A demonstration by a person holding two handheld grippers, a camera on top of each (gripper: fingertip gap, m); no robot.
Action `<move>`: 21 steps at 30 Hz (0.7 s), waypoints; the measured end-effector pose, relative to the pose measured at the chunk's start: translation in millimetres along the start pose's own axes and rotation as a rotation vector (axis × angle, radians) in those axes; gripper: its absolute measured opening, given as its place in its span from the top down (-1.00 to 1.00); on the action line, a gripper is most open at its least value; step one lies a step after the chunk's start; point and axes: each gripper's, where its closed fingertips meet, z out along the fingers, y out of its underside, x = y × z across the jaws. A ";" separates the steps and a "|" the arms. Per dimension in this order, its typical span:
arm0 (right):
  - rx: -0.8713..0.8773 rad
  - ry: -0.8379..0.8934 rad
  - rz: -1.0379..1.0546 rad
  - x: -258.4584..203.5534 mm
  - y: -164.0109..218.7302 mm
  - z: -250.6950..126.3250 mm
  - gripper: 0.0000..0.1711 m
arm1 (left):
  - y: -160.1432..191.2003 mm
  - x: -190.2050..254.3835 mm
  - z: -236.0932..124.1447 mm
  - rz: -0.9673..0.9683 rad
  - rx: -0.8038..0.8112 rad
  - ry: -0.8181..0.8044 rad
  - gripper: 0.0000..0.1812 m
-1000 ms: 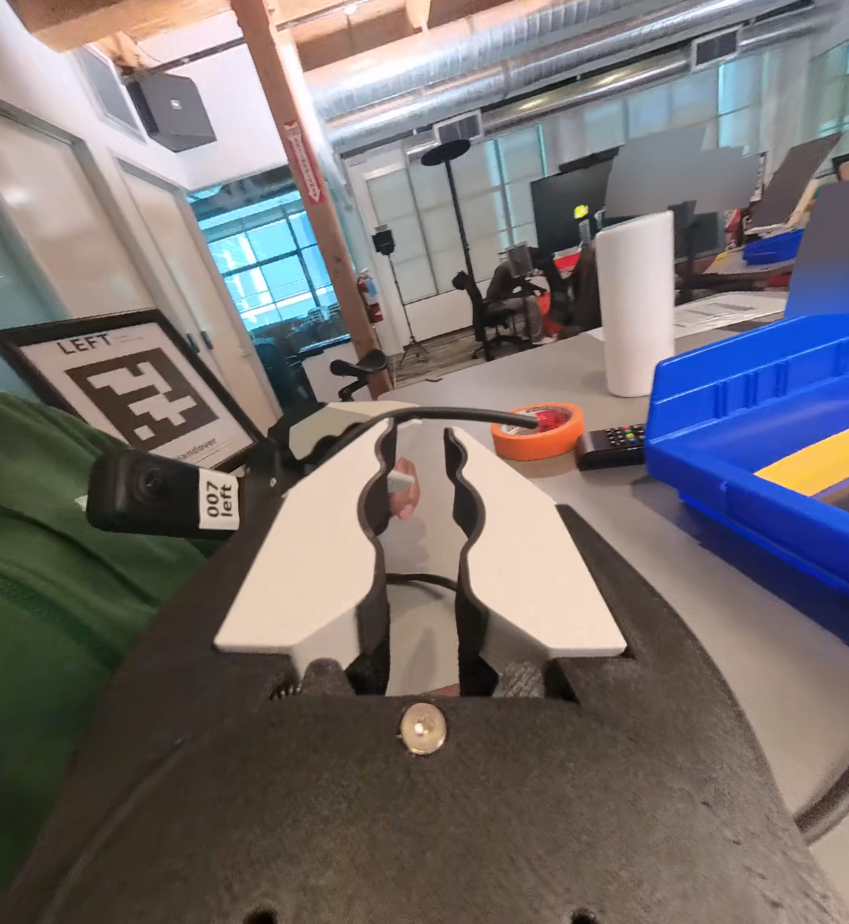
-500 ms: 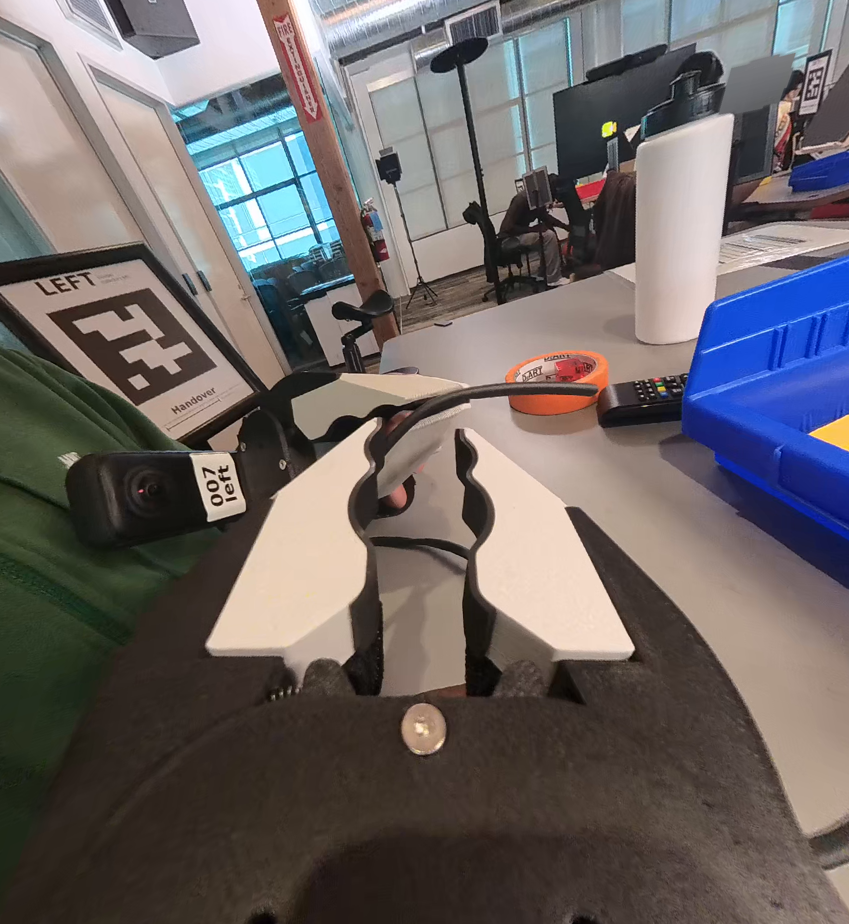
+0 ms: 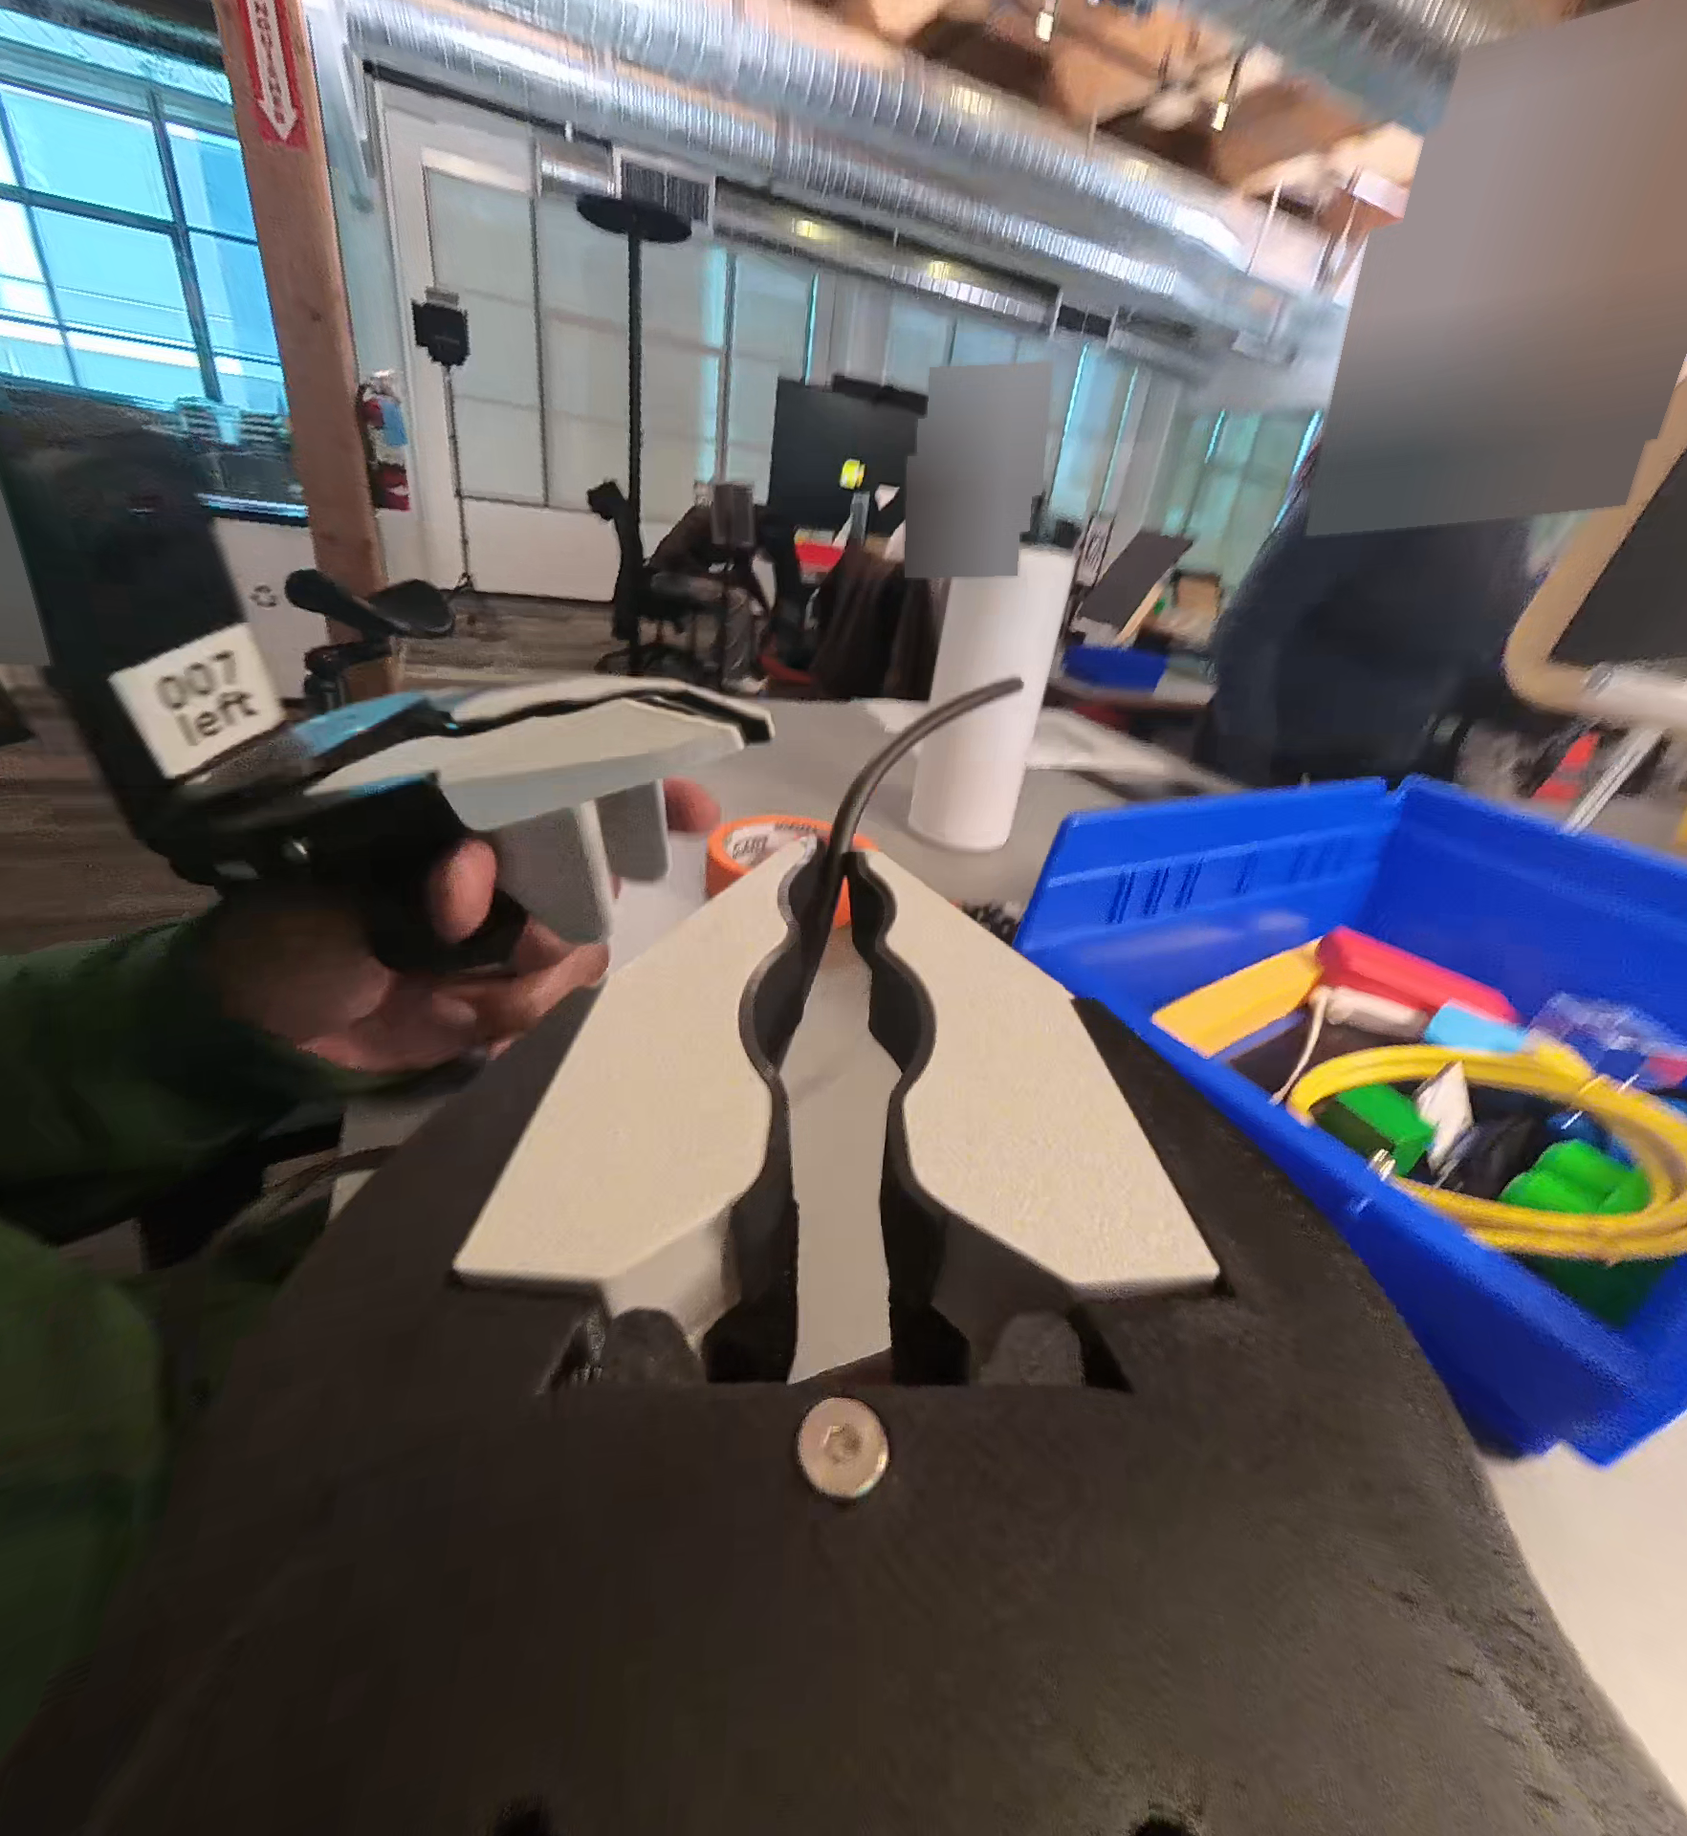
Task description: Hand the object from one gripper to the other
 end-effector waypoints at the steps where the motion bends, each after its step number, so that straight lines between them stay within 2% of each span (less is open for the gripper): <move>1: 0.021 0.009 -0.036 -1.9 -3.8 -0.1 0.95 | -1.5 2.1 -0.3 -0.133 0.014 0.062 0.86; 4: 0.046 0.032 -0.118 -5.7 -8.3 0.4 0.95 | 1.4 5.7 1.3 -0.432 -0.008 0.217 0.78; 7: 0.051 0.009 -0.145 -12.8 -8.2 1.9 0.95 | 1.2 11.5 0.5 -0.569 -0.017 0.309 0.77; 16: 0.048 -0.062 -0.168 -29.3 -5.7 4.3 0.94 | -1.9 21.8 -0.5 -0.625 -0.008 0.387 0.75; 17: 0.045 -0.067 -0.172 -30.6 -5.1 4.5 0.94 | -3.1 24.8 -1.3 -0.637 -0.006 0.409 0.77; 19: 0.043 -0.062 -0.187 -31.0 -4.8 4.8 0.94 | -6.0 27.2 -3.2 -0.639 0.011 0.432 0.95; 21: 0.046 -0.029 -0.218 -27.5 -5.8 4.4 0.93 | -6.2 22.9 -3.3 -0.623 0.024 0.405 0.96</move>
